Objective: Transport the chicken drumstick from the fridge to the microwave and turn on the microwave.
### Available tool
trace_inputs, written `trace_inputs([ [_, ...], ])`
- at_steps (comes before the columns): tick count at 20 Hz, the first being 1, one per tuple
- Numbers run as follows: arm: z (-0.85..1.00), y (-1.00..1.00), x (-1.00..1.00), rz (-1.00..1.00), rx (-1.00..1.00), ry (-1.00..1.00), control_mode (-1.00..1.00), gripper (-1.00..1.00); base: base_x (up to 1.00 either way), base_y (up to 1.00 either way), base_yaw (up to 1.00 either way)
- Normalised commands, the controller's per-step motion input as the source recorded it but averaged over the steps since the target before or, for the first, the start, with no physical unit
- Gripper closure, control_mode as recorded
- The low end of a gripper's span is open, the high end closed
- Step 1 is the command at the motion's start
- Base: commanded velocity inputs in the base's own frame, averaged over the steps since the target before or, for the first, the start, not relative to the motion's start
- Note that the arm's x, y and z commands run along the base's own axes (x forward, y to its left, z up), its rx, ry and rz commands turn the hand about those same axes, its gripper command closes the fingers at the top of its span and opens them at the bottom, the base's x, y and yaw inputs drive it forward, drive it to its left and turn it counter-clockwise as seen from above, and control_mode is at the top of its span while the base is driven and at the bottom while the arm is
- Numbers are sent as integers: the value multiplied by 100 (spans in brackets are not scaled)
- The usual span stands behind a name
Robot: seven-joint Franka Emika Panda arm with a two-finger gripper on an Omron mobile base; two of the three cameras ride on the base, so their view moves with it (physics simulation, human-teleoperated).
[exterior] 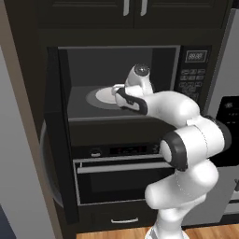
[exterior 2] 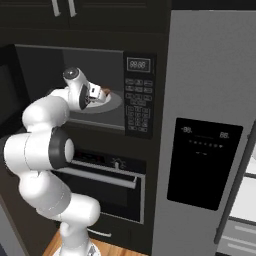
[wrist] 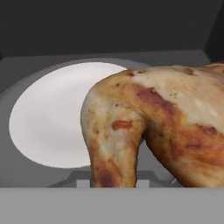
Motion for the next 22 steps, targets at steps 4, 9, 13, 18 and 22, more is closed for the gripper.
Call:
trace_inputs([
  [4,-4,1,43,0,0,0,-100,100,0,0,0],
  [9,-16,7,46,0,0,0,-100,100,0,0,0],
  [13,-24,11,37,0,0,0,-100,100,0,0,0],
  [18,-23,12,30,0,0,0,-100,100,0,0,0],
  [22,-18,7,22,0,0,0,-100,100,0,0,0],
])
